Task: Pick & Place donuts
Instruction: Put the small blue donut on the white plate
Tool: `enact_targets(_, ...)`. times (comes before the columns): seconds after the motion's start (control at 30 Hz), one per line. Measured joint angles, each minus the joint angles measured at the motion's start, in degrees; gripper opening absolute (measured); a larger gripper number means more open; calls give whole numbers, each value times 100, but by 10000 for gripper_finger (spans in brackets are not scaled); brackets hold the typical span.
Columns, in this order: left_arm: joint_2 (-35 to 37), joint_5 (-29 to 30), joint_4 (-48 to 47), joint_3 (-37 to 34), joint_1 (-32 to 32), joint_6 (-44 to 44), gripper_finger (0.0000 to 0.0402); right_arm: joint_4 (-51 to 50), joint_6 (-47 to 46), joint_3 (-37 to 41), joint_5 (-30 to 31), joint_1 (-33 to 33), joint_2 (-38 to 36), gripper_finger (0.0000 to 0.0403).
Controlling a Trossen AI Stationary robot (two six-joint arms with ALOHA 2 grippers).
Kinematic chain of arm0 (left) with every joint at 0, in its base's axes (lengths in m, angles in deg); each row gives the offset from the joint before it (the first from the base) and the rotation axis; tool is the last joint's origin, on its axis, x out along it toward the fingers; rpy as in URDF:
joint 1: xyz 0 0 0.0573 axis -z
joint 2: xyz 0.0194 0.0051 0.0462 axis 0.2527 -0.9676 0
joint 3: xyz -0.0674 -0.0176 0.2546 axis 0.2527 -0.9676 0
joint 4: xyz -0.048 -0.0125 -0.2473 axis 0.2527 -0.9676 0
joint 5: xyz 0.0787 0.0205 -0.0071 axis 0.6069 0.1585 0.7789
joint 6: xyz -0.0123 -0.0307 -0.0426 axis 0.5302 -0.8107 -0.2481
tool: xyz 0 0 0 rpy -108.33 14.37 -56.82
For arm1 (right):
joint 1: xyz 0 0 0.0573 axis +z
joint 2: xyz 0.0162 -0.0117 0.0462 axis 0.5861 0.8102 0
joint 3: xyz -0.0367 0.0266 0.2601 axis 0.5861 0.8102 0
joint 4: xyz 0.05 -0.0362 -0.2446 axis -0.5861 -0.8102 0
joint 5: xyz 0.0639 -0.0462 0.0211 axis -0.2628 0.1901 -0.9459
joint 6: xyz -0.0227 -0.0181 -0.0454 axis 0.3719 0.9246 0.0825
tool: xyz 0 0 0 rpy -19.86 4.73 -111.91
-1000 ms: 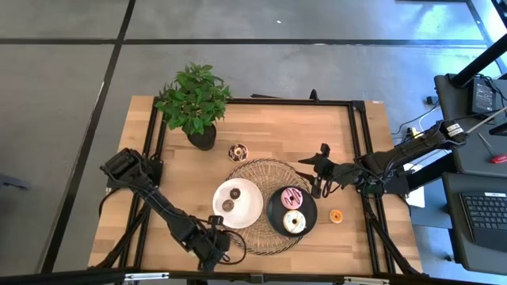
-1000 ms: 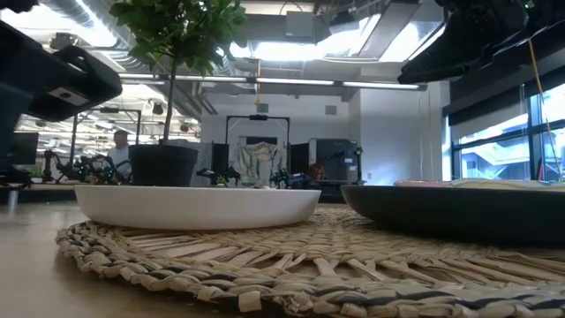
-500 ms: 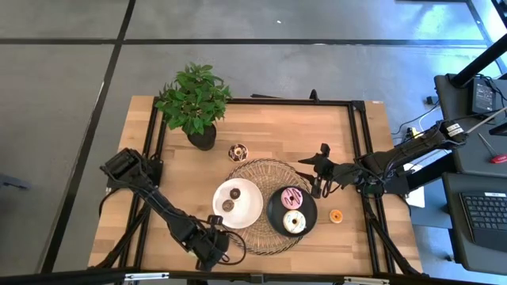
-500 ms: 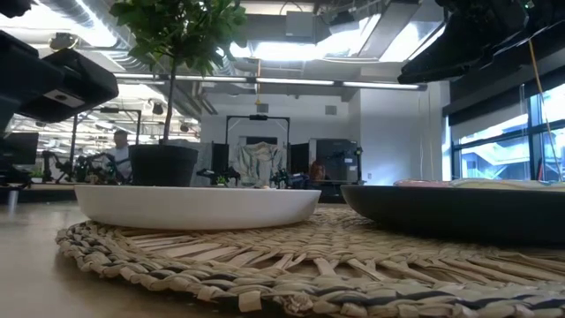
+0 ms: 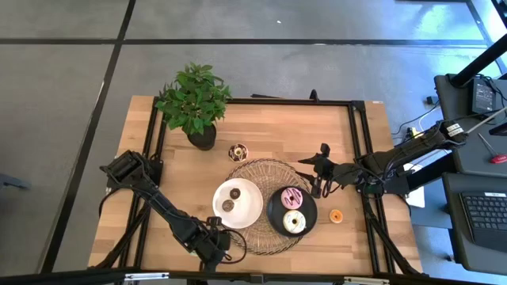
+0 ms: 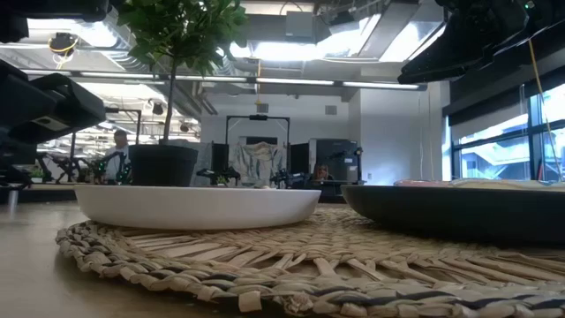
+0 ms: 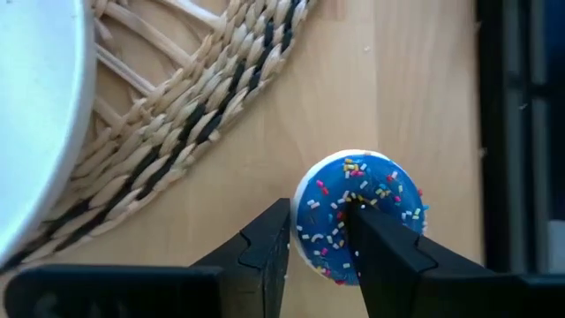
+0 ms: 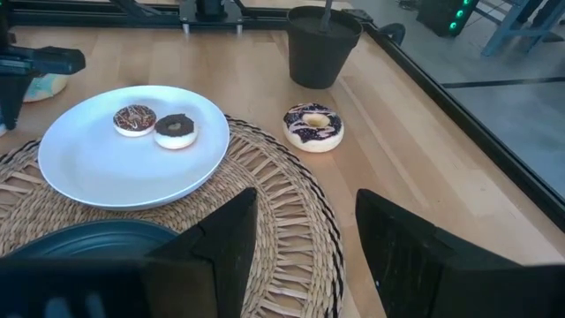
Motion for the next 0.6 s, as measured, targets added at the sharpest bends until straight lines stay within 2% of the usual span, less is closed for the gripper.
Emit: enact_targets(0.6,0,-29,97,0,2,101,98,-2,9,0,0,0,0,195)
